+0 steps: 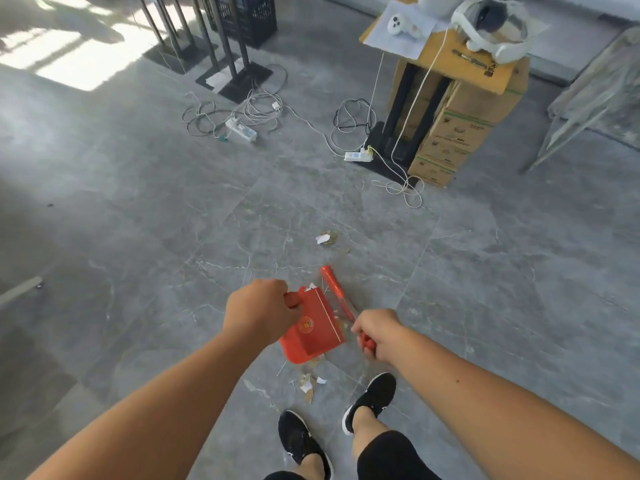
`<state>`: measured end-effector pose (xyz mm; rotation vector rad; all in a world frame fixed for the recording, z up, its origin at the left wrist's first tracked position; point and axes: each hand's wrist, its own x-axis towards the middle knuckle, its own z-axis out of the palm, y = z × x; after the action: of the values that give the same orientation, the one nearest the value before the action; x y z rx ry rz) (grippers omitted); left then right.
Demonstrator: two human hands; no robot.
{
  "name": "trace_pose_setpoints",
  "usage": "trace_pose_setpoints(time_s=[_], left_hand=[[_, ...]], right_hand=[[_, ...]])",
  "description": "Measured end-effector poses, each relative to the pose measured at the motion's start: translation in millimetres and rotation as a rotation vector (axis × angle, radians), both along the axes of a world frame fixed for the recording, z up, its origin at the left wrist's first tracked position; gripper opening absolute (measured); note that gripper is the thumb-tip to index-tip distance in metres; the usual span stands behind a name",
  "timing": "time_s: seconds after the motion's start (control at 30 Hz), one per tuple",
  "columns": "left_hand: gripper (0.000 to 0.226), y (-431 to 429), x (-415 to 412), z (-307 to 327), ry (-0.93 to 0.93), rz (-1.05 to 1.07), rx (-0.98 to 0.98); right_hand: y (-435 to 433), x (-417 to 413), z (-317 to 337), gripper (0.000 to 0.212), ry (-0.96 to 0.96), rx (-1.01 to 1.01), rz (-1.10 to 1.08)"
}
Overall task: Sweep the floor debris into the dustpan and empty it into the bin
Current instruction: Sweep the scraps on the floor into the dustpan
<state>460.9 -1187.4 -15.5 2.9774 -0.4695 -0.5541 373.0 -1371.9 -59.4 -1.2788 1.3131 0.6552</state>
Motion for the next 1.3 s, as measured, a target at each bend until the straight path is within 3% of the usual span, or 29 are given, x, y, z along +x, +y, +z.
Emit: trace_pose_setpoints(time_s=[0.37, 0.83, 1.03, 1.3], left_hand=[[0.043, -42.2, 50.0, 9.0, -0.047, 0.138, -0.040], [0.047, -198.1, 150.0, -33.5, 0.018, 0.413, 0.013], [0.046, -206.2, 150.3, -41.5, 0.056, 0.529, 0.025], [0.048, -160.4, 88.9, -43.3, 0.030, 0.807, -0.009]], right_hand=[[-85.9, 98.7, 7.7, 0.011, -0.085, -0.145, 0.110], [-236.1, 276.3, -75.8, 0.024, -0.016, -0.154, 0.298], [-222.9, 288.6, -79.5, 0.027, -0.003, -0.125, 0.499], [-178.0, 227.1, -77.8, 0.015, 0.020, -0.119, 0.663]])
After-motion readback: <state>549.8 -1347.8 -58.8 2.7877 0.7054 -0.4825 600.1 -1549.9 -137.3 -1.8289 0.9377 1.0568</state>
